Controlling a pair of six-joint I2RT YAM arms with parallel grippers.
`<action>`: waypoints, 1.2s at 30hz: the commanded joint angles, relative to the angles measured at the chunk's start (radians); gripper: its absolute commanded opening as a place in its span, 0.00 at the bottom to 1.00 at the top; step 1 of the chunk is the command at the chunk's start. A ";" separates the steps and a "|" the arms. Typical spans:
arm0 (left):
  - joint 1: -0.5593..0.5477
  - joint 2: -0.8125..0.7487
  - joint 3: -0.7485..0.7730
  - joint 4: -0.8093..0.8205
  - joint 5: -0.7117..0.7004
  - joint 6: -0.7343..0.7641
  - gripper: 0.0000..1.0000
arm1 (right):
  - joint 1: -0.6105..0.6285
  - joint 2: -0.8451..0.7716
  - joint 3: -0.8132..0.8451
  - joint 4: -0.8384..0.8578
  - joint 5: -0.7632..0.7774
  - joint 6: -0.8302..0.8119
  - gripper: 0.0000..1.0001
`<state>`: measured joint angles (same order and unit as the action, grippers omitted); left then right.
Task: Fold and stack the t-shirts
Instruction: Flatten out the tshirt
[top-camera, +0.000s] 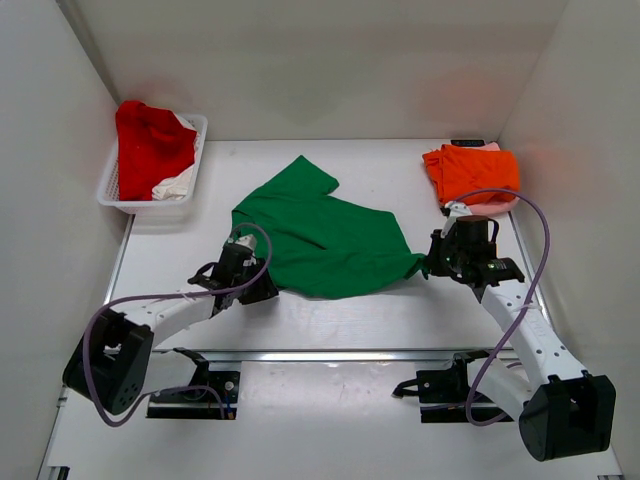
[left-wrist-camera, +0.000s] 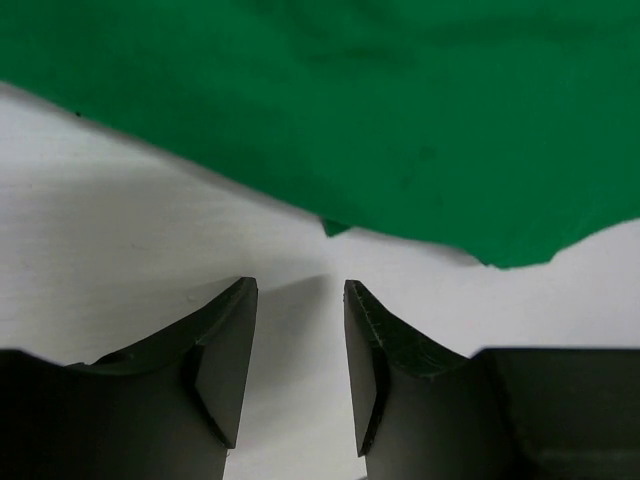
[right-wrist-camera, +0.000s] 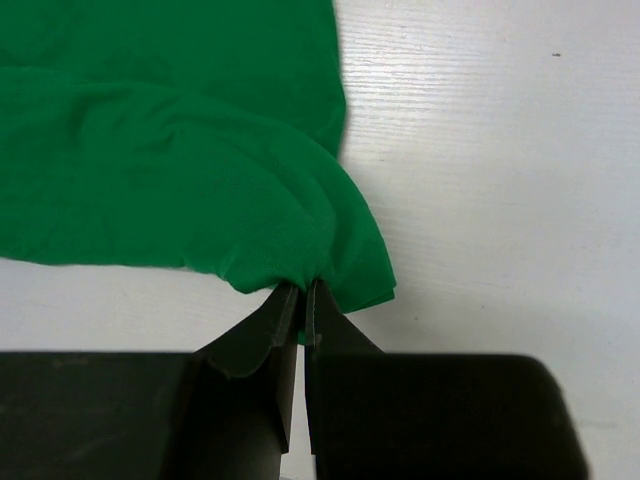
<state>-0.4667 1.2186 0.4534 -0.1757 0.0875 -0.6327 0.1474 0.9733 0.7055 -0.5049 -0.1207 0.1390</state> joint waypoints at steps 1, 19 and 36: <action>-0.009 0.030 0.031 0.076 -0.080 -0.010 0.51 | 0.000 -0.024 -0.003 0.065 -0.017 0.010 0.00; -0.056 0.214 0.113 0.062 -0.137 0.011 0.48 | -0.035 -0.042 -0.012 0.077 -0.053 0.004 0.00; -0.081 0.087 0.068 0.033 -0.120 0.194 0.59 | -0.028 -0.051 -0.023 0.089 -0.065 0.020 0.00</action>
<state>-0.5446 1.3239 0.5262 -0.1192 -0.0338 -0.5117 0.1165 0.9398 0.6880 -0.4652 -0.1795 0.1520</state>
